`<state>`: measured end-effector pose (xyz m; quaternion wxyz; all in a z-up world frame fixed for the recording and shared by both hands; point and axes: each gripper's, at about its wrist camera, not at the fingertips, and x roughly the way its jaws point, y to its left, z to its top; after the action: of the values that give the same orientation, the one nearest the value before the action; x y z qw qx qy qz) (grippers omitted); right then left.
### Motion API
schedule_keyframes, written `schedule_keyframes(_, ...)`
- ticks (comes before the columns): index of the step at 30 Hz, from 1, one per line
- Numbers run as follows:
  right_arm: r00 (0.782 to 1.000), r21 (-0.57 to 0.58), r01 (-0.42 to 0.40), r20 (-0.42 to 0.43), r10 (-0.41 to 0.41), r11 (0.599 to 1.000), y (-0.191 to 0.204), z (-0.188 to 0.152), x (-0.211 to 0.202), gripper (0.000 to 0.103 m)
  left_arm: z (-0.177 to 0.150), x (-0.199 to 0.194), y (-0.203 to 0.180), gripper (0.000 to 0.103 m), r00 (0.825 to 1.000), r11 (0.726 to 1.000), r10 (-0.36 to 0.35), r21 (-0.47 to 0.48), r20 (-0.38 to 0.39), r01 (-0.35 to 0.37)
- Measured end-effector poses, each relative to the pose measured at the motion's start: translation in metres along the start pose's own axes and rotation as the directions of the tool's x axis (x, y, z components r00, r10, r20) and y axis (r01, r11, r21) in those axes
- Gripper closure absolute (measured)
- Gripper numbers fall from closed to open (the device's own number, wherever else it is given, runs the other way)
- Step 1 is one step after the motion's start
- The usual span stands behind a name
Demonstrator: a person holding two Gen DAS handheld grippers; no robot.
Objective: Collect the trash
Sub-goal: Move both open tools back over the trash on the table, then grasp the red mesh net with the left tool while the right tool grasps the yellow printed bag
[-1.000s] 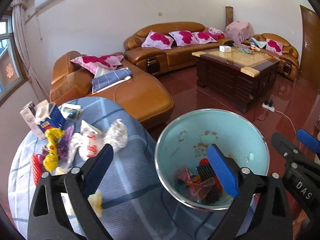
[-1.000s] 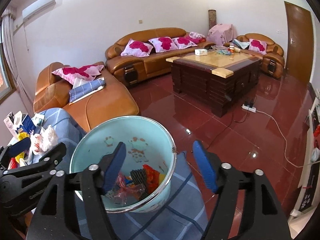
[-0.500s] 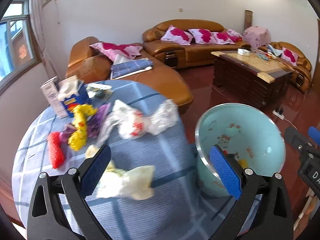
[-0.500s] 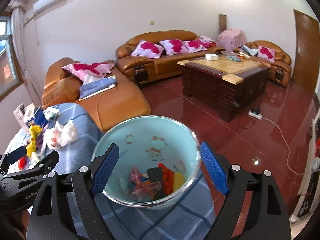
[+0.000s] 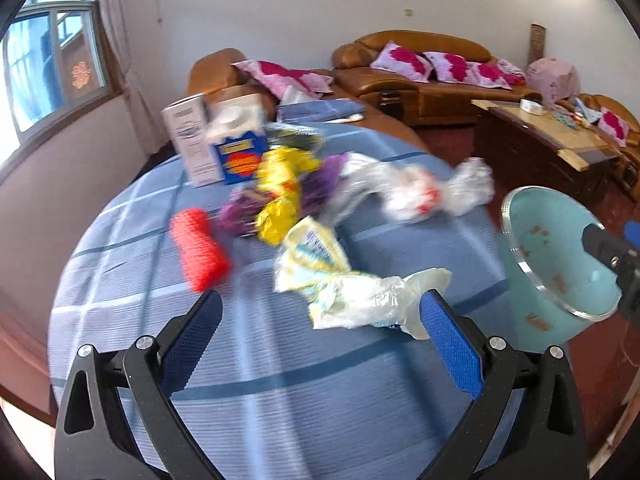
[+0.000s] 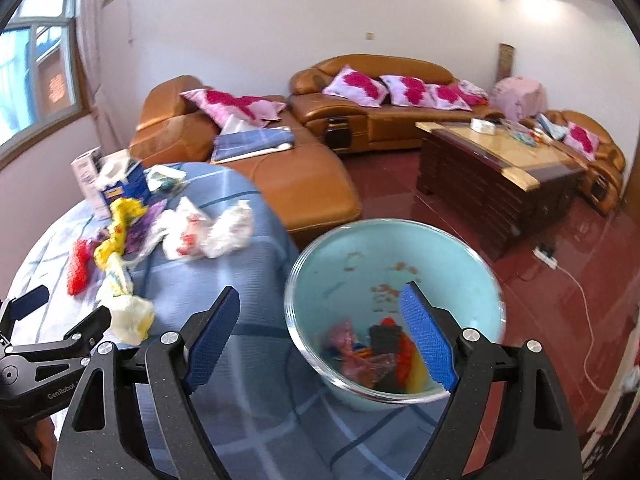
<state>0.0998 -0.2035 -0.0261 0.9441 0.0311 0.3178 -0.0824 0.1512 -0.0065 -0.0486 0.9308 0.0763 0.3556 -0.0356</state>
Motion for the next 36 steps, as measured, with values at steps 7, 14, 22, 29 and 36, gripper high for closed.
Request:
schedule_keyframes(7, 0.998, -0.083, -0.059, -0.01, 0.058, 0.995, 0.044, 0.007, 0.009, 0.021, -0.009, 0.002, 0.059, 0.006, 1.0, 0.996, 0.029, -0.084, -0.008, -0.03)
schedule_keyframes(14, 0.992, -0.135, -0.124, -0.034, 0.121, 0.983, 0.08, 0.012, 0.015, 0.024, -0.027, 0.001, 0.102, 0.006, 1.0, 0.992, -0.007, -0.124, -0.027, 0.004)
schedule_keyframes(22, 0.966, -0.152, -0.253, -0.098, 0.24, 0.955, 0.13, 0.017, 0.028, 0.024, -0.041, 0.002, 0.144, 0.006, 0.994, 0.978, 0.1, -0.179, -0.051, -0.107)
schedule_keyframes(29, 0.93, -0.155, -0.336, -0.213, 0.301, 0.929, 0.174, 0.008, 0.058, 0.033, -0.042, 0.005, 0.175, 0.006, 0.986, 0.959, 0.156, -0.229, -0.06, -0.166)
schedule_keyframes(36, 0.871, -0.092, -0.405, -0.342, 0.353, 0.91, 0.184, -0.008, 0.085, 0.049, -0.044, 0.009, 0.186, 0.007, 0.982, 0.953, 0.17, -0.241, -0.077, -0.184)
